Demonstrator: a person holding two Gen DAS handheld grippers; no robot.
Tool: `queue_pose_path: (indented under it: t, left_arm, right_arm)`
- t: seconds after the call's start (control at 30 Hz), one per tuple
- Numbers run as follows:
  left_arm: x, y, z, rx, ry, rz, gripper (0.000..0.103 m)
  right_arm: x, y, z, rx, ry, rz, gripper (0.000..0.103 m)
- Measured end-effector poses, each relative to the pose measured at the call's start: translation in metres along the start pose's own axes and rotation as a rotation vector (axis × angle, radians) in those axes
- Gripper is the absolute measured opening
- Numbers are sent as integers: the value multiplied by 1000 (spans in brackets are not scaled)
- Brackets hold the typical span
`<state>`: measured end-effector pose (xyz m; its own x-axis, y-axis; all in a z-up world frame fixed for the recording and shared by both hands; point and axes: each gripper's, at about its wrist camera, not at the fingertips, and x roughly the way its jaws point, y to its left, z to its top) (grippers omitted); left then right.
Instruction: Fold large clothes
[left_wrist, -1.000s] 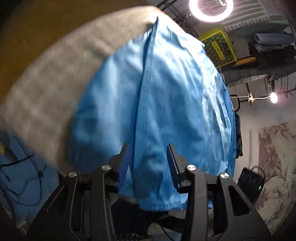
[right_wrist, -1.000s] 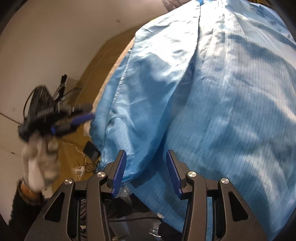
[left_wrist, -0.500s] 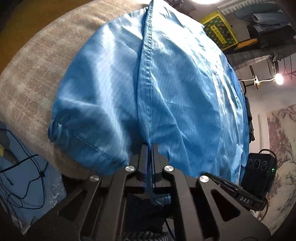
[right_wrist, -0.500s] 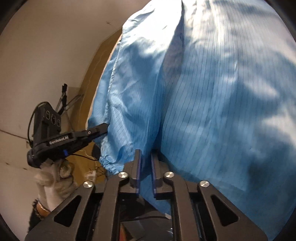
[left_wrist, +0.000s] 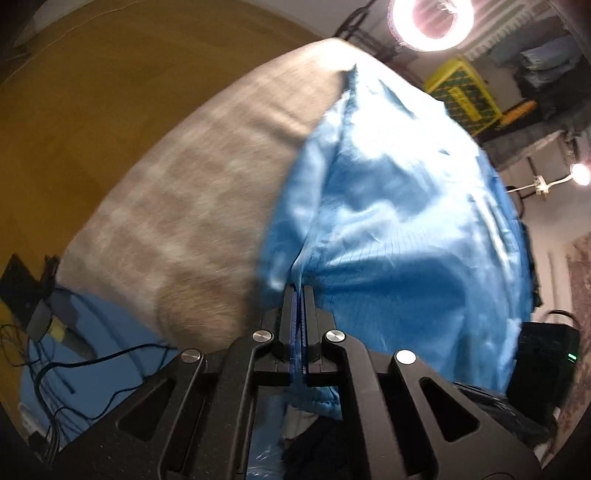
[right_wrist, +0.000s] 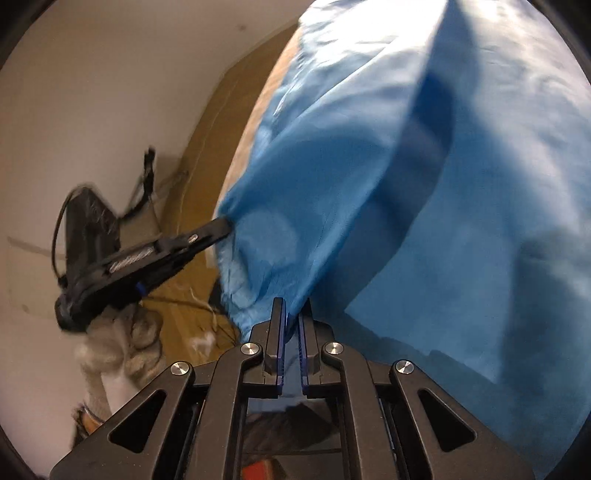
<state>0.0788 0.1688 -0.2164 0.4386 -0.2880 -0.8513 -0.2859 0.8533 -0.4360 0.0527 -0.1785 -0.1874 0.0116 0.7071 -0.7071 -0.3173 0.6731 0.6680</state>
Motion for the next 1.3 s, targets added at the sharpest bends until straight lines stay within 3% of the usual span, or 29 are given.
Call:
queue_pose_path:
  t: [0.1, 0.3, 0.4, 0.53, 0.63, 0.7, 0.8, 0.9, 1.1, 1.3]
  left_arm:
    - [4, -1, -5, 19, -2, -11, 0]
    - [13, -19, -3, 76, 27, 28, 0]
    - [11, -20, -7, 94, 77, 8, 0]
    - [-9, -18, -13, 92, 57, 18, 0]
    - [-23, -16, -10, 108, 33, 29, 22]
    - [-31, -10, -3, 80, 6, -7, 58]
    - [-31, 3, 8, 8, -5, -84, 62]
    - [-21, 16, 16, -47, 10, -147, 62]
    - [4, 34, 13, -70, 57, -159, 62]
    - [9, 34, 18, -59, 54, -227, 62]
  right_arm:
    - [-3, -2, 2, -27, -1, -85, 4]
    - [-27, -23, 3, 39, -11, -97, 6]
    - [-50, -17, -4, -4, -29, -102, 6]
    - [-79, -3, -3, -101, -106, -151, 16]
    - [-91, 4, 19, -129, -145, -166, 29]
    - [-93, 9, 35, -138, -157, -161, 31]
    - [-83, 22, 58, -152, -174, -188, 40]
    - [-63, 30, 83, -156, -167, -207, 40]
    - [-4, 50, 131, -159, -110, -245, 40]
    - [55, 63, 163, -196, -44, -351, 40]
